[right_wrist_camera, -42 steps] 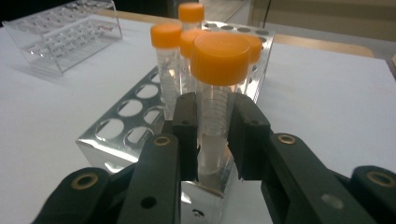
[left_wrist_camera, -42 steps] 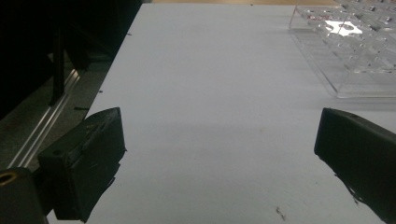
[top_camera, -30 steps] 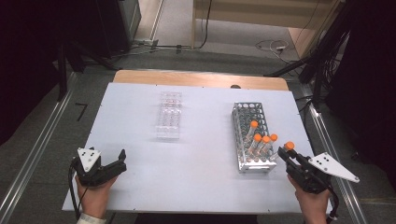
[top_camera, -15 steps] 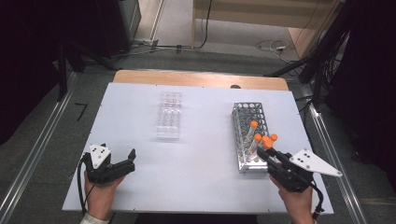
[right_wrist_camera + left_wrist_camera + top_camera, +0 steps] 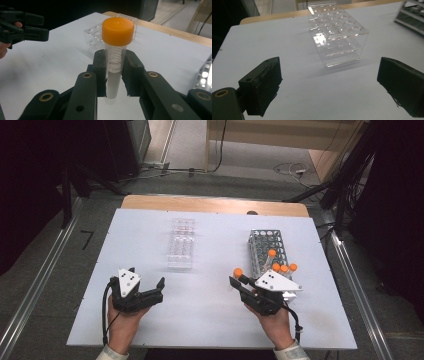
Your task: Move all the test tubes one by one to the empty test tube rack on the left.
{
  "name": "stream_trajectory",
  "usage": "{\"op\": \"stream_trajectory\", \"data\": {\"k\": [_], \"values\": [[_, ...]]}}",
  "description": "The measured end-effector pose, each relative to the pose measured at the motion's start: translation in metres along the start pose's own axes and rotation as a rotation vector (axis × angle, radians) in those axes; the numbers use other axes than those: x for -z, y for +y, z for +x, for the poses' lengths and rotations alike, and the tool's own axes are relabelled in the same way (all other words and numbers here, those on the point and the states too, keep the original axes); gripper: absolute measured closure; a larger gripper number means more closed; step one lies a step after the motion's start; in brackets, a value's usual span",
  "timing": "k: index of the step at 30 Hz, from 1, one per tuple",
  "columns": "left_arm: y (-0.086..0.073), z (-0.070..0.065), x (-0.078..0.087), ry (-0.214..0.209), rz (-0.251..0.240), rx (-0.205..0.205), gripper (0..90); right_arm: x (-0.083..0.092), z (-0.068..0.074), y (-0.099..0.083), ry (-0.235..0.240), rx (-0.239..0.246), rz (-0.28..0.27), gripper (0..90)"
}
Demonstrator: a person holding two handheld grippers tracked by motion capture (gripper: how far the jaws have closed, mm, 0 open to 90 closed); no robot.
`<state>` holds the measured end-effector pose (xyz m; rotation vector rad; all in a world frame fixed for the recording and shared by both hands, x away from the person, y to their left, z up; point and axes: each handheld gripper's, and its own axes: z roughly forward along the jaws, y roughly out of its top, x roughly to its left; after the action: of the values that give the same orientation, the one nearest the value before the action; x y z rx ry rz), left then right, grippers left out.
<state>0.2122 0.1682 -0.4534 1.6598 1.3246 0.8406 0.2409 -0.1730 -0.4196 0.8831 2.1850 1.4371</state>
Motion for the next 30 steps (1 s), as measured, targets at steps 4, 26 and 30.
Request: {"op": "stream_trajectory", "data": {"k": [4,26,30], "values": [[0.006,-0.008,0.001,-0.042,-0.010,-0.001,6.8,-0.014,0.006,0.001,0.009,0.012,0.014,71.9],[0.036,-0.043,0.000,-0.224,-0.041,-0.016,12.9,-0.079,0.030,0.001,0.060,0.051,0.082,71.9],[0.039,-0.045,-0.001,-0.251,-0.042,-0.009,15.6,-0.082,0.033,0.003,0.069,0.058,0.086,71.9]]}}
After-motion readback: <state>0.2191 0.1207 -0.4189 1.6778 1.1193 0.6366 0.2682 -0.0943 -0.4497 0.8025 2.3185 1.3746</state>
